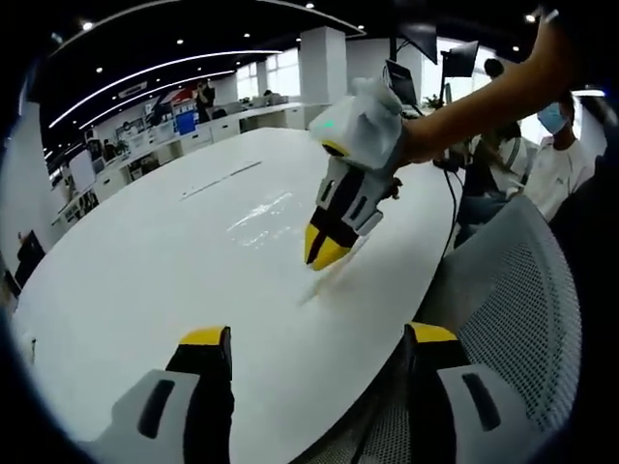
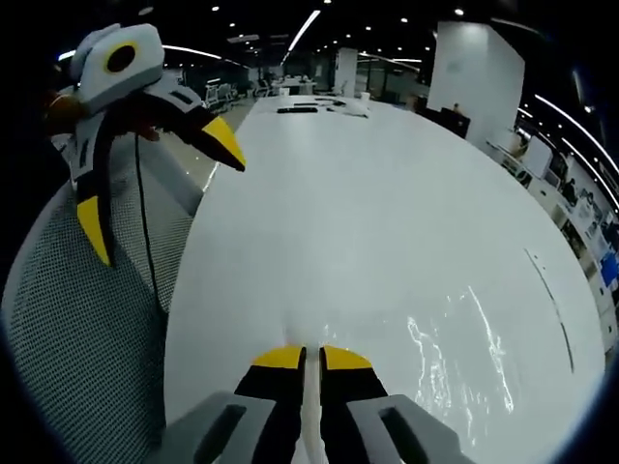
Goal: Open the resealable bag by pulling the two sides of the seal apart until the entire bag opening is separated and visibly accessible.
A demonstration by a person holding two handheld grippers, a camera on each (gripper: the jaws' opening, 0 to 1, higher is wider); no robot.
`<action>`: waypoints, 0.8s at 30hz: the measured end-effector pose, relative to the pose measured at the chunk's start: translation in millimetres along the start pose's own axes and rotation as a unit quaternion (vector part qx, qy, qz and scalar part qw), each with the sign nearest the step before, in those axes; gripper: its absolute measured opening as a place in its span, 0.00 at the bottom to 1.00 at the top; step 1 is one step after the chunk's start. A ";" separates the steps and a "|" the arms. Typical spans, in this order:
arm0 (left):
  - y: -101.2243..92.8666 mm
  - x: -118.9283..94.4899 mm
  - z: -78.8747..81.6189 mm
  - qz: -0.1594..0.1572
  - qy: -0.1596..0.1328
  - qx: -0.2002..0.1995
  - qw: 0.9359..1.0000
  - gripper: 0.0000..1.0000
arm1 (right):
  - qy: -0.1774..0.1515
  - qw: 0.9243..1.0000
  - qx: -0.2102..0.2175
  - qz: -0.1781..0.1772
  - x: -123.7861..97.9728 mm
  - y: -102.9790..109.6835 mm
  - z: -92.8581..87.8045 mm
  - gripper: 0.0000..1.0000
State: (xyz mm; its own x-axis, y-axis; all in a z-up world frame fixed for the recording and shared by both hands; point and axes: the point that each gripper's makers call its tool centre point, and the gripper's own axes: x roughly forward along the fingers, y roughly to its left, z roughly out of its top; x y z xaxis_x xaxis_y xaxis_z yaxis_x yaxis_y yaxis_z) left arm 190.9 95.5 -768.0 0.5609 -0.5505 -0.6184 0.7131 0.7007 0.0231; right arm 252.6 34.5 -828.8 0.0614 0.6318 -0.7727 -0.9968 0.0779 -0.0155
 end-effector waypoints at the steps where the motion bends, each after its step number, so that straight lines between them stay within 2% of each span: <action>1: -2.1 0.5 -0.4 -0.003 0.002 0.003 1.000 0.70 | 0.001 1.000 -0.002 0.002 -1.6 2.9 0.0 0.01; 4: -6.9 1.5 -0.4 -0.010 0.003 0.011 1.000 0.69 | 0.000 1.000 -0.004 0.004 -6.5 10.0 0.5 0.01; 8: -15.4 2.8 1.2 -0.021 -0.001 0.020 1.000 0.63 | -0.008 1.000 0.001 0.006 -12.8 21.2 3.4 0.01; 13: -25.5 5.4 0.7 -0.030 0.002 0.024 0.999 0.61 | -0.015 1.000 0.002 0.011 -17.0 35.8 5.5 0.00; 16: -33.1 7.7 -1.4 -0.040 0.006 0.024 0.999 0.59 | -0.010 1.000 -0.016 0.012 -18.1 45.8 3.9 0.00; 24: -44.1 12.2 -4.6 -0.058 0.013 0.038 0.998 0.52 | -0.018 1.000 -0.006 0.020 -20.6 62.9 4.0 0.00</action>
State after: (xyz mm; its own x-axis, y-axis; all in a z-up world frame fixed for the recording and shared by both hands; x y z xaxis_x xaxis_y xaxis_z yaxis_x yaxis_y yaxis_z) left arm 164.3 60.0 -780.2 0.4633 -0.6133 -0.6397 0.8024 0.5967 0.0090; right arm 188.8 29.4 -811.4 0.0235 0.6617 -0.7494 -0.9990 0.0438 0.0073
